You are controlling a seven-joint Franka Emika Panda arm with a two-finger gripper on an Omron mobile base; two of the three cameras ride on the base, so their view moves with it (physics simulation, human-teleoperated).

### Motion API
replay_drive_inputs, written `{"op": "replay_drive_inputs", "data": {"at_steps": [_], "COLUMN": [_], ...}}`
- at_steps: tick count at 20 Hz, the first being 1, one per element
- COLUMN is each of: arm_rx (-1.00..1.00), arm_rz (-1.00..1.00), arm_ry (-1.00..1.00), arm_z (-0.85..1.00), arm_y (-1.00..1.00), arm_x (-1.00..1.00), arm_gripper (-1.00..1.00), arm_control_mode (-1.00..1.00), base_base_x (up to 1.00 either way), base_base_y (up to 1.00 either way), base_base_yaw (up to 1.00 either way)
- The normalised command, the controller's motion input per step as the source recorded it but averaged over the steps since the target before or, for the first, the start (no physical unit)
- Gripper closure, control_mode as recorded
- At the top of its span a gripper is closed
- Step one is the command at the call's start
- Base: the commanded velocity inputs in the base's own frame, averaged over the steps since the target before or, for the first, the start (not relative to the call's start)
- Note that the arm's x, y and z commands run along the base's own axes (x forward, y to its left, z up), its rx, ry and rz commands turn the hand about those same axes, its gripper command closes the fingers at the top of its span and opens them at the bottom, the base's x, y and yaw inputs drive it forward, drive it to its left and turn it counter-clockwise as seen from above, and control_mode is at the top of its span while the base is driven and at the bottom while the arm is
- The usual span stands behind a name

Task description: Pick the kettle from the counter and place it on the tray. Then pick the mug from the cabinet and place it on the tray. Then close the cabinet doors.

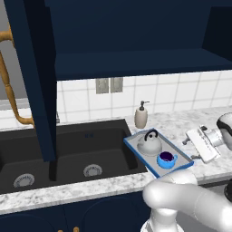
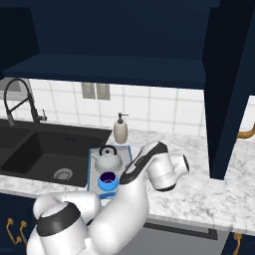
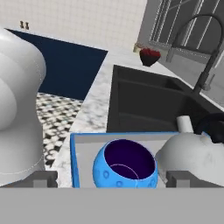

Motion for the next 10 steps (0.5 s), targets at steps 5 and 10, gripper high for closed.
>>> {"op": "replay_drive_inputs", "data": {"at_steps": [5, 10], "arm_rx": [0.0, 0.0], "arm_rz": [-0.21, -0.1], "arm_ry": [-0.05, -0.03], "arm_z": [0.32, 0.13], "arm_y": [0.0, 0.0], "arm_x": [-0.38, -0.22], "arm_gripper": [-1.0, -1.0], "arm_control_mode": [-1.0, -1.0], "base_base_x": [0.0, 0.0], "base_base_y": [0.0, 0.0], "base_base_yaw": [0.0, 0.0]}}
